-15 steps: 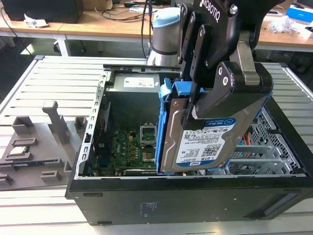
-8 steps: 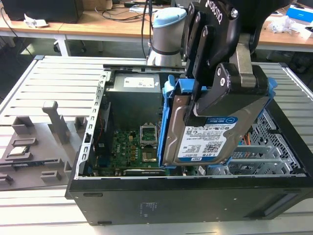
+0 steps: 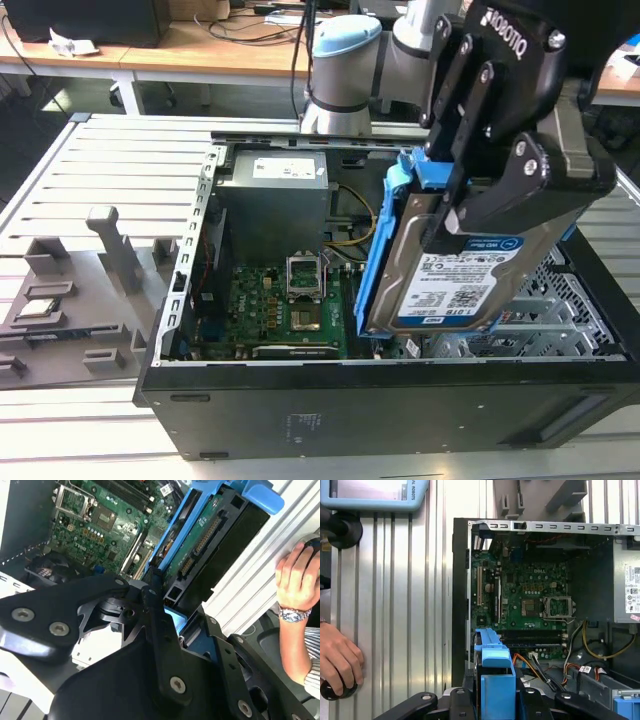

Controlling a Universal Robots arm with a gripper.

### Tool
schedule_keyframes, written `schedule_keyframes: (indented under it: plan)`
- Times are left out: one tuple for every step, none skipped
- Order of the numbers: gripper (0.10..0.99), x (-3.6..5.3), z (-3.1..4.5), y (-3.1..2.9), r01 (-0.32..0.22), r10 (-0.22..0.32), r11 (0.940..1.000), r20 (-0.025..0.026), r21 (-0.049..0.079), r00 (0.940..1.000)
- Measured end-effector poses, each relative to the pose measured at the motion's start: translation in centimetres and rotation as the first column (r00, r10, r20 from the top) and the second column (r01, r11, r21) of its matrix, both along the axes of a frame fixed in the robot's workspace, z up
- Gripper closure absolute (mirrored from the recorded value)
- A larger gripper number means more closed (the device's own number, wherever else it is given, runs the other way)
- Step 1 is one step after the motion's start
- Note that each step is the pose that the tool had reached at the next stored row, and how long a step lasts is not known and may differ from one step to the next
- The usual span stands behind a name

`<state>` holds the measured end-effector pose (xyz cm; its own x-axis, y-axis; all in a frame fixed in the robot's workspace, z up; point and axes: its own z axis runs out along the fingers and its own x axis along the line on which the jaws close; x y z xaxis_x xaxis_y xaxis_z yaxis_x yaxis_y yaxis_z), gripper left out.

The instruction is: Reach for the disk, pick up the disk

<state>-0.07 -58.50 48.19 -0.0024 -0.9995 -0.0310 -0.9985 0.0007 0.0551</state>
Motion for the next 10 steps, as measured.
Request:
schedule_keyframes:
  plan:
    - [0.722, 0.38, -0.05, 0.11, 0.000, 0.000, 1.0000, -0.0018, 0.000, 1.0000]
    - [0.722, 0.79, -0.09, 0.23, 0.000, 0.000, 1.0000, -0.0039, -0.001, 1.0000]
    - [0.722, 1.27, -0.15, 0.34, 0.000, 0.000, 1.0000, -0.0066, -0.001, 1.0000]
    - [0.722, 1.76, -0.21, 0.46, 0.000, 0.000, 1.0000, -0.0096, -0.002, 1.0000]
    - [0.722, 2.11, -0.26, 0.52, 0.000, 0.000, 1.0000, -0.0116, -0.002, 0.9999]
    - [0.722, 2.59, -0.32, 0.61, 0.000, 0.000, 1.0000, -0.0144, -0.002, 0.9999]
    - [0.722, 3.05, -0.37, 0.70, 0.000, 0.000, 1.0000, -0.0171, -0.002, 0.9999]
    - [0.722, 3.66, -0.44, 0.82, 0.000, 0.000, 1.0000, -0.0208, -0.002, 0.9998]
    - [0.722, 4.34, -0.51, 0.98, 0.000, 0.000, 1.0000, -0.0246, -0.002, 0.9997]
    - [0.722, 4.73, -0.54, 1.10, 0.000, 0.000, 1.0000, -0.0266, -0.002, 0.9996]
